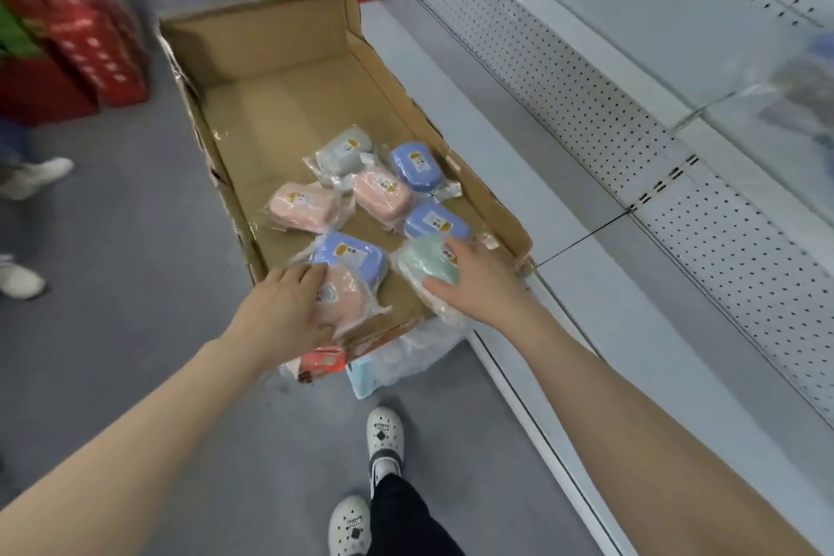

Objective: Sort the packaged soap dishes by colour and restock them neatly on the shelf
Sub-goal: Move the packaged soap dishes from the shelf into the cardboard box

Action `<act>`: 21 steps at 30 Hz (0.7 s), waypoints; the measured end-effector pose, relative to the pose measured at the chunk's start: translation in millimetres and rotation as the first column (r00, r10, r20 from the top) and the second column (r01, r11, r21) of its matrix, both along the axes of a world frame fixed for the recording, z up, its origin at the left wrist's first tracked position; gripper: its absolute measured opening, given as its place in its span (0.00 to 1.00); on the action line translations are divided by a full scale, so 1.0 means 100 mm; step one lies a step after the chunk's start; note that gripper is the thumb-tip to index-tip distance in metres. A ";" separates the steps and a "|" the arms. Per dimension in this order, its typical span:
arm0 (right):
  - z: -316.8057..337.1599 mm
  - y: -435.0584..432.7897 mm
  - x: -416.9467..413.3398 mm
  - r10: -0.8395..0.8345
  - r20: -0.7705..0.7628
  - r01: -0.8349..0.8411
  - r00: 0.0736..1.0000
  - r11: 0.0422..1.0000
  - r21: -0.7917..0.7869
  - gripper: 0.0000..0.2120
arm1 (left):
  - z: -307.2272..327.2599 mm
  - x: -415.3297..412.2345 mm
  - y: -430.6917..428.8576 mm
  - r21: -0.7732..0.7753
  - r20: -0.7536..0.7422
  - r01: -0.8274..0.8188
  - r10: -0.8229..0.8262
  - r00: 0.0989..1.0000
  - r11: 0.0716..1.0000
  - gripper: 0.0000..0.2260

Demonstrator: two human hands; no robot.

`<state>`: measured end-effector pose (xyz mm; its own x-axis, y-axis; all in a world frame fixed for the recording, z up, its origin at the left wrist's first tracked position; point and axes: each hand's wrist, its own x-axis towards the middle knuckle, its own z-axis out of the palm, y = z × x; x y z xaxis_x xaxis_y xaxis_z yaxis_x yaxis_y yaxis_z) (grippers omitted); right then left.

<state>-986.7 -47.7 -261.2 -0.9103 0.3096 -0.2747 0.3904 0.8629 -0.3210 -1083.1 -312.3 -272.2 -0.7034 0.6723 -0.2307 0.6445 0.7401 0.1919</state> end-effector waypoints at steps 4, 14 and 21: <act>-0.33 0.15 -0.54 0.087 0.112 -0.086 0.990 0.996 -0.009 0.32 | -0.20 -0.33 0.14 -0.065 0.013 0.080 -0.079 0.997 0.995 0.39; -0.89 0.38 -1.06 0.191 0.115 -0.210 0.975 0.959 0.188 0.34 | -0.77 -0.55 0.36 -0.002 0.058 0.250 -0.249 0.967 0.968 0.40; -1.01 0.38 -0.99 0.231 0.084 -0.245 0.969 0.927 0.282 0.35 | -0.95 -0.57 0.39 -0.032 0.024 0.355 -0.355 0.935 0.934 0.38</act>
<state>-1085.6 -10.1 -362.4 -0.9549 0.1579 -0.2515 0.1709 0.9848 -0.0304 -1140.6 -273.0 -367.5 -0.4160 0.8686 -0.2691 0.8633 0.4702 0.1832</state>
